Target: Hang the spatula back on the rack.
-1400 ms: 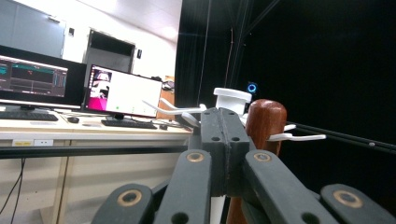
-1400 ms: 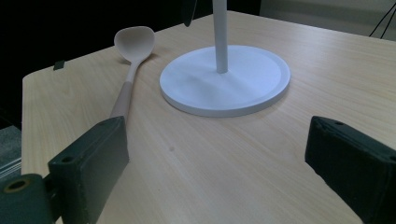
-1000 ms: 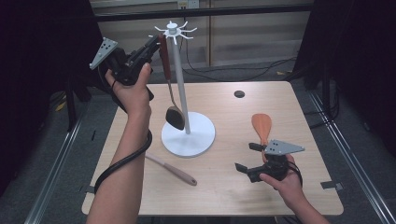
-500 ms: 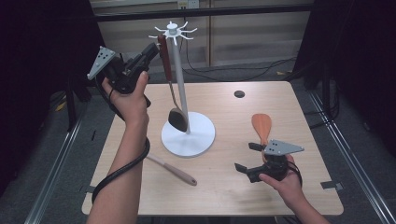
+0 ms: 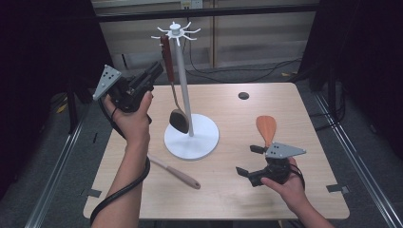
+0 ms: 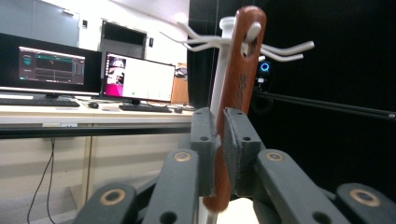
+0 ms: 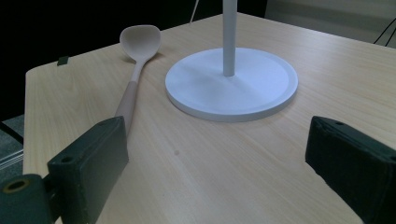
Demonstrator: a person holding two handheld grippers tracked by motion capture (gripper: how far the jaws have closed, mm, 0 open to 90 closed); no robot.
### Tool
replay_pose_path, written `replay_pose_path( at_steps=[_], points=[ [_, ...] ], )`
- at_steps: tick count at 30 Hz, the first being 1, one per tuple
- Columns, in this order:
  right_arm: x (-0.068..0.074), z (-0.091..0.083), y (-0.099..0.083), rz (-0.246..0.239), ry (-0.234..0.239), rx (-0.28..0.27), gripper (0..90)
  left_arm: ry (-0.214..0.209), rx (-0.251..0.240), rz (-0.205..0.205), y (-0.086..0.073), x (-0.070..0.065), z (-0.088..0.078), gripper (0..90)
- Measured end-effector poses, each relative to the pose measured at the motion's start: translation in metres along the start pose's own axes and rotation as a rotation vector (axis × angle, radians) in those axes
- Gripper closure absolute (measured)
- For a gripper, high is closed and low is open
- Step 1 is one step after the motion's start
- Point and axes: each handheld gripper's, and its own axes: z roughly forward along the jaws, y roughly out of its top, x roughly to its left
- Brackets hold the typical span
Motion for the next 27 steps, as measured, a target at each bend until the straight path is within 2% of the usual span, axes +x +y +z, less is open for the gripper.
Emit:
replay_pose_path(
  at_steps=[7,13,14,18,19,20,23,27],
  points=[
    [0.002,0.002,0.000,-0.016,0.008,0.008,5.6,0.009,0.016,0.002,-0.014,-0.002,-0.011,77.1],
    [0.003,0.001,0.000,-0.020,0.005,0.009,5.6,0.009,0.049,0.013,-0.027,-0.003,-0.018,72.4],
    [0.002,0.001,-0.001,-0.014,0.005,0.008,5.6,0.005,0.053,-0.001,-0.031,-0.003,-0.020,71.8],
    [0.002,0.000,-0.001,-0.017,0.003,0.006,5.6,0.004,0.065,0.006,-0.035,-0.001,-0.023,70.0],
    [0.002,0.000,-0.001,-0.013,-0.001,0.009,5.6,0.007,0.058,-0.009,-0.038,-0.002,-0.024,68.9],
    [0.002,0.000,-0.001,-0.011,-0.002,0.009,5.6,0.009,0.074,0.004,-0.039,-0.002,-0.026,67.7],
    [0.002,0.000,-0.001,-0.014,-0.001,0.008,5.6,0.008,0.086,0.007,-0.043,-0.002,-0.028,65.6],
    [0.002,0.000,-0.001,-0.017,0.003,0.007,5.6,0.005,0.100,-0.002,-0.052,-0.003,-0.030,64.0]
  ],
)
